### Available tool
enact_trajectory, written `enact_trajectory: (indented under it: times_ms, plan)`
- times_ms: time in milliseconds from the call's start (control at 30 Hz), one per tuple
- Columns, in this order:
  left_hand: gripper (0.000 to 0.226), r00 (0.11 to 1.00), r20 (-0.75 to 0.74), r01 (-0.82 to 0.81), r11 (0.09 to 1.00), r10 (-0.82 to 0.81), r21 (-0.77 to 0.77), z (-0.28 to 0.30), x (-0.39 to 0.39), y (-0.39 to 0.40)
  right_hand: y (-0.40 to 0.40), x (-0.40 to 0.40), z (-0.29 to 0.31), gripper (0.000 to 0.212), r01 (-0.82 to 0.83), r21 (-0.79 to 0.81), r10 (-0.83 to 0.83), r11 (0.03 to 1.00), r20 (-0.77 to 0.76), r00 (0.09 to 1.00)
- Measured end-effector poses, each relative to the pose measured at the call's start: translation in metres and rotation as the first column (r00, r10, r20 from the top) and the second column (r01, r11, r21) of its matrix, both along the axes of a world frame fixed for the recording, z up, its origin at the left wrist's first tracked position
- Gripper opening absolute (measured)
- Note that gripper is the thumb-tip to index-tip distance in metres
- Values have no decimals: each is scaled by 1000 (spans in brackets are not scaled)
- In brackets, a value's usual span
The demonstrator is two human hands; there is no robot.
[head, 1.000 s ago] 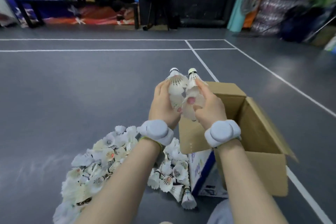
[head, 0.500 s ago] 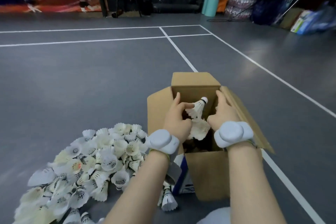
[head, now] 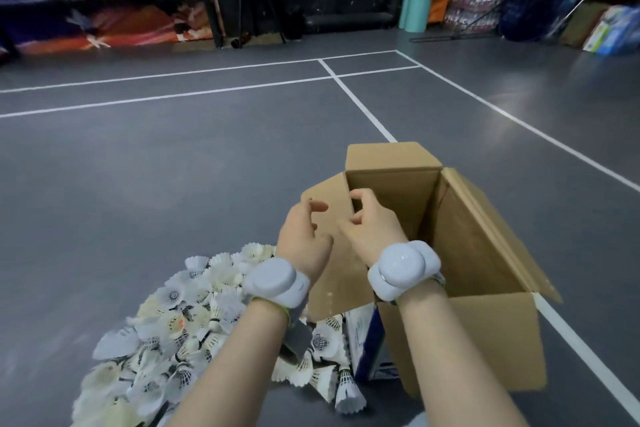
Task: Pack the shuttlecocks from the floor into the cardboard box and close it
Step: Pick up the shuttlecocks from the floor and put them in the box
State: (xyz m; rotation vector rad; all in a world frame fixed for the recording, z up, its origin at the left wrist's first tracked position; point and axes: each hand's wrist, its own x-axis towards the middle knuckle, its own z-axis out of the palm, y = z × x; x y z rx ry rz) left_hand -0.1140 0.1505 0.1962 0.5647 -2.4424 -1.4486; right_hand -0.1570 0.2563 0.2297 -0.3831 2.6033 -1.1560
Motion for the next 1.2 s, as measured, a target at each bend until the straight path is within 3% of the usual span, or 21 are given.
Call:
enact_trajectory:
  times_ms: [167, 300, 467, 667, 800, 967, 1067, 1100, 1200]
  plan:
    - [47, 996, 91, 45, 946, -17, -320, 3, 33, -52, -44, 19, -7, 47, -125, -2, 125, 992, 65, 990]
    - [46, 974, 226, 73, 914, 21, -398, 0, 64, -102, -83, 35, -23, 51, -234, 72, 225, 969, 119, 967]
    - [45, 938, 333, 48, 913, 98, -405, -32, 110, -167, -135, 56, -70, 47, -323, 128, 278, 938, 284, 918]
    - [45, 809, 520, -149, 951, 275, -270, -151, 203, -210, -184, 94, -180, 49, -509, 186, 342, 840, 548, 764]
    - [43, 716, 621, -254, 947, 319, -194, -225, 253, -211, -186, 125, -249, 61, -559, 176, 326, 810, 658, 679]
    - [53, 648, 693, -252, 948, 315, -195, -288, 284, -194, -172, 164, -316, 81, -684, 158, 317, 712, 797, 514]
    - [60, 668, 672, -258, 947, 319, -192, -310, 291, -179, -163, 185, -337, 100, -797, 298, 391, 526, 748, 537]
    - [62, 656, 685, -279, 945, 318, -171, -315, 290, -175, -161, 191, -346, 102, -803, 316, 391, 505, 745, 540]
    - [67, 666, 663, -306, 936, 340, -173, -317, 288, -173, -162, 201, -353, 97, -746, 340, 416, 572, 664, 621]
